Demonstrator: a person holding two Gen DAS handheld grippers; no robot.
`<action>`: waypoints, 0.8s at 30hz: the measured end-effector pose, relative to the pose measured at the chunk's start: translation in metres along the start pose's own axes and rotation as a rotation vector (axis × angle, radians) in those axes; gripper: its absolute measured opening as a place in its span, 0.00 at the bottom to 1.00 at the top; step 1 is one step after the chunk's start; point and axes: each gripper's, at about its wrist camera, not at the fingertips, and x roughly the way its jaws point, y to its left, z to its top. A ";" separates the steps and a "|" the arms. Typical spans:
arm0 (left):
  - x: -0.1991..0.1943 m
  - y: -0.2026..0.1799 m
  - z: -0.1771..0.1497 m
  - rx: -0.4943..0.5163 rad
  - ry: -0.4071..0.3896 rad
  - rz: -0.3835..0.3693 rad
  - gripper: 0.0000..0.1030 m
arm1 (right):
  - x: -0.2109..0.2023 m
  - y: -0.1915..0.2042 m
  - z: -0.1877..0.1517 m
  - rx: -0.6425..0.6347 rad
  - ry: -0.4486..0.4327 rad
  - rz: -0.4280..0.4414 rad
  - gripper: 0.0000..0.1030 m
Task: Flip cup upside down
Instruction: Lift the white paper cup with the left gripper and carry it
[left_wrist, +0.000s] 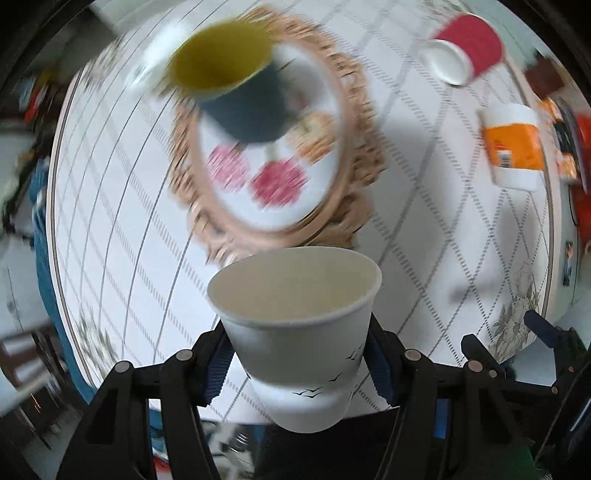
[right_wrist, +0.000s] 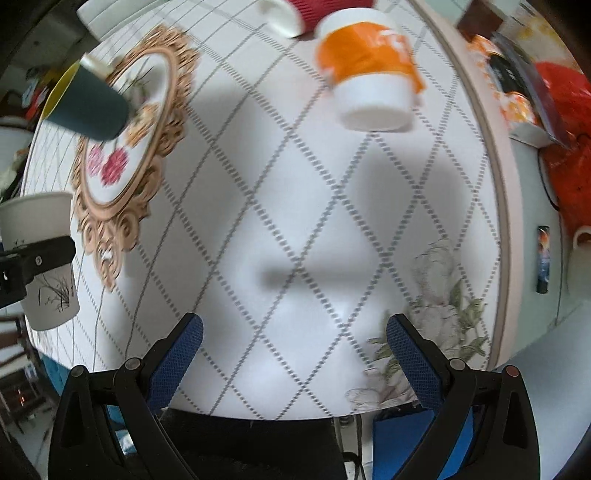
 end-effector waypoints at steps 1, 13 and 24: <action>0.003 0.007 -0.003 -0.023 0.010 -0.007 0.59 | 0.002 0.004 -0.003 -0.007 0.004 0.004 0.98; 0.057 0.086 -0.027 -0.143 0.093 -0.069 0.59 | 0.009 0.062 -0.030 -0.046 0.049 -0.002 0.98; 0.088 0.092 -0.012 -0.051 0.105 -0.059 0.59 | 0.023 0.099 -0.050 -0.008 0.078 -0.028 0.98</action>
